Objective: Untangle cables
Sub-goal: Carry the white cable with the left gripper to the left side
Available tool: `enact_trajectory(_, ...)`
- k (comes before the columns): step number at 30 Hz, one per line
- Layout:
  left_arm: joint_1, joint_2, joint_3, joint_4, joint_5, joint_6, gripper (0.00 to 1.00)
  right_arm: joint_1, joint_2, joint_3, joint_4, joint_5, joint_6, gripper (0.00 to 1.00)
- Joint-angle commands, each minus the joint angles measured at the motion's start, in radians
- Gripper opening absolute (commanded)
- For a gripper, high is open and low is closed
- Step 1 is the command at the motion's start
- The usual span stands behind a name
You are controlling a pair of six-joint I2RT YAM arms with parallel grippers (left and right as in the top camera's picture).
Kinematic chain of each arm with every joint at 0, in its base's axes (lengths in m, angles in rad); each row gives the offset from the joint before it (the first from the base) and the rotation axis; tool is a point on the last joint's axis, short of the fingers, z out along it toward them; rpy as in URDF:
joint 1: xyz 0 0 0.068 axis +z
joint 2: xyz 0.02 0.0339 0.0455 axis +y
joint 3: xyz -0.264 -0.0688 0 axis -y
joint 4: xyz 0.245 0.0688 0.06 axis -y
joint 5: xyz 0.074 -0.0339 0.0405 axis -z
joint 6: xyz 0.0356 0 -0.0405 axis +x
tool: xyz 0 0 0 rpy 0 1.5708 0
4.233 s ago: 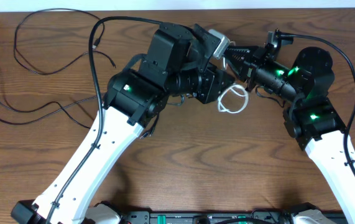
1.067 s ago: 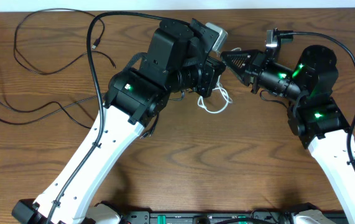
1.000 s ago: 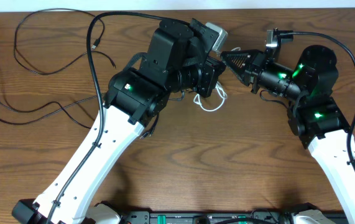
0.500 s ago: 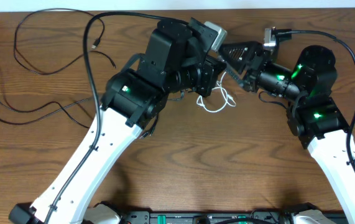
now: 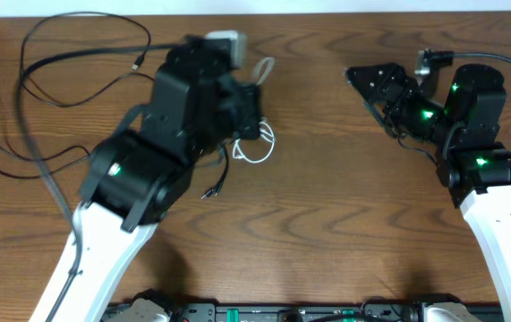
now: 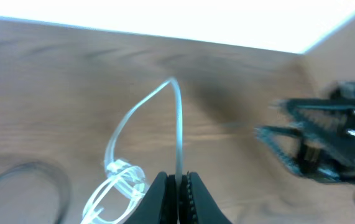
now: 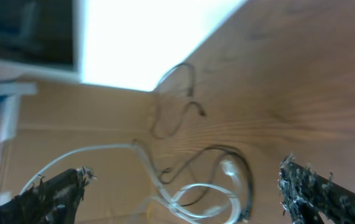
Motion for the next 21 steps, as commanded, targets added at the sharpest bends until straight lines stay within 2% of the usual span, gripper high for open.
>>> enact_trajectory(1,0.005,-0.094,0.005,-0.091,-0.311,-0.184,0.08,-0.015,-0.001,0.003,-0.043,0.089,-0.034,0.99)
enact_trajectory(4,0.017,-0.128,0.005,-0.162,-0.396,-0.249,0.07,-0.014,-0.001,0.003,-0.056,0.1,-0.047,0.99)
enact_trajectory(8,0.136,-0.156,0.005,-0.271,-0.412,-0.294,0.07,-0.014,-0.001,0.003,-0.058,0.1,-0.067,0.99)
enact_trajectory(12,0.32,-0.156,0.005,-0.369,-0.412,-0.364,0.08,-0.014,-0.001,0.003,-0.066,0.1,-0.067,0.99)
enact_trajectory(21,0.581,-0.15,0.005,-0.426,-0.376,-0.372,0.07,-0.014,-0.001,0.003,-0.073,0.122,-0.067,0.99)
